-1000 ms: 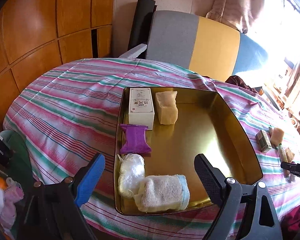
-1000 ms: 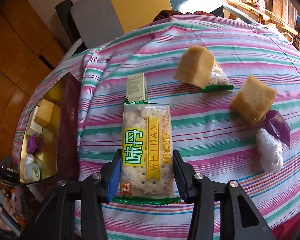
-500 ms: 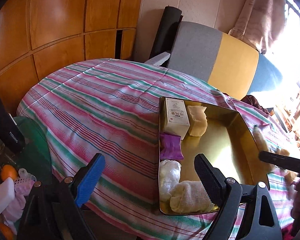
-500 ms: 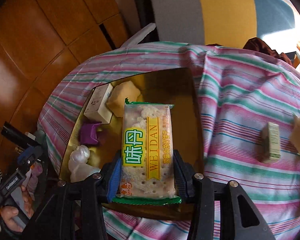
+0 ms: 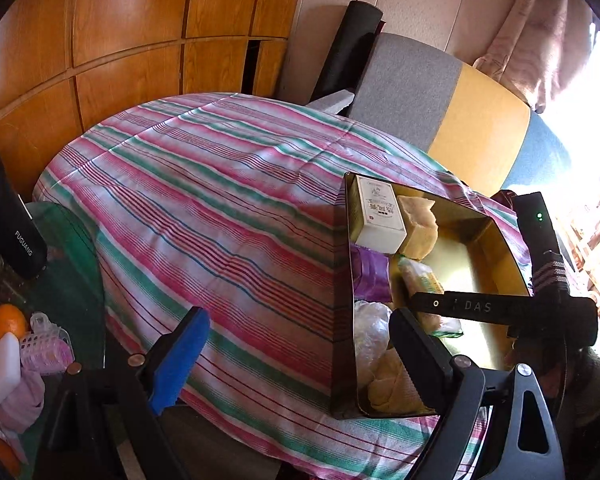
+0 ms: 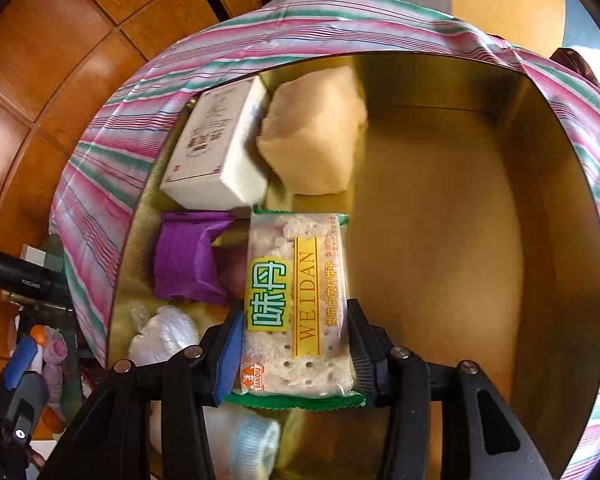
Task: Organize objects
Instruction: 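Carry the WEIDAN cracker packet into the gold tray and open the right tool, then move the right tool back to the table and grasp the purple snack packet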
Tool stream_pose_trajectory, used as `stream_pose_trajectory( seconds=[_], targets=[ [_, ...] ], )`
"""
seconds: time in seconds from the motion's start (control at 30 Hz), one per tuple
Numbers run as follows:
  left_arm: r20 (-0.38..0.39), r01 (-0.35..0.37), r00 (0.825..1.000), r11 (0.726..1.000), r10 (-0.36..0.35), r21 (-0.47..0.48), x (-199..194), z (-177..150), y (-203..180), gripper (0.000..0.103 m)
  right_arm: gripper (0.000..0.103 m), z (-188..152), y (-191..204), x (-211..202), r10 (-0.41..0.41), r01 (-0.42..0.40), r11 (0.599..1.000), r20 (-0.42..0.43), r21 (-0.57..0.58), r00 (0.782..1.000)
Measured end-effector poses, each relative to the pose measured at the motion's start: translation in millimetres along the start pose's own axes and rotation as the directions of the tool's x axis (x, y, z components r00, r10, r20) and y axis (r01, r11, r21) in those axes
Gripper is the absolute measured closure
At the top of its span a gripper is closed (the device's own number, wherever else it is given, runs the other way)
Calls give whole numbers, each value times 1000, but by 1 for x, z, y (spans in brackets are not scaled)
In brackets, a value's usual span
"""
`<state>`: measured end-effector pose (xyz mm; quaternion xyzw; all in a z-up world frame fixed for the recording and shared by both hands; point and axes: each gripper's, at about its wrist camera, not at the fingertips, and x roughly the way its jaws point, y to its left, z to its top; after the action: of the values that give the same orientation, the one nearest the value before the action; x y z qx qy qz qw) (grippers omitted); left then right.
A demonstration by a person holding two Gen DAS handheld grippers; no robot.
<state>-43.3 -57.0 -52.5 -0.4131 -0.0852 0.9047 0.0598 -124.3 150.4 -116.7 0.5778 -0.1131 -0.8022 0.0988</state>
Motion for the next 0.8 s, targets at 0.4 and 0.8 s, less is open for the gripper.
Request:
stream_pose_trajectory(
  seconds=[0.4, 0.8],
  targets=[
    [30, -5, 1000, 997, 3, 71, -11, 0, -21, 11, 53, -20, 1, -29, 74, -73, 997, 63, -23, 995],
    [49, 10, 999, 985, -18, 171, -22, -6, -58, 11, 53, -64, -41, -102, -67, 78, 996, 244, -37, 968]
  ],
)
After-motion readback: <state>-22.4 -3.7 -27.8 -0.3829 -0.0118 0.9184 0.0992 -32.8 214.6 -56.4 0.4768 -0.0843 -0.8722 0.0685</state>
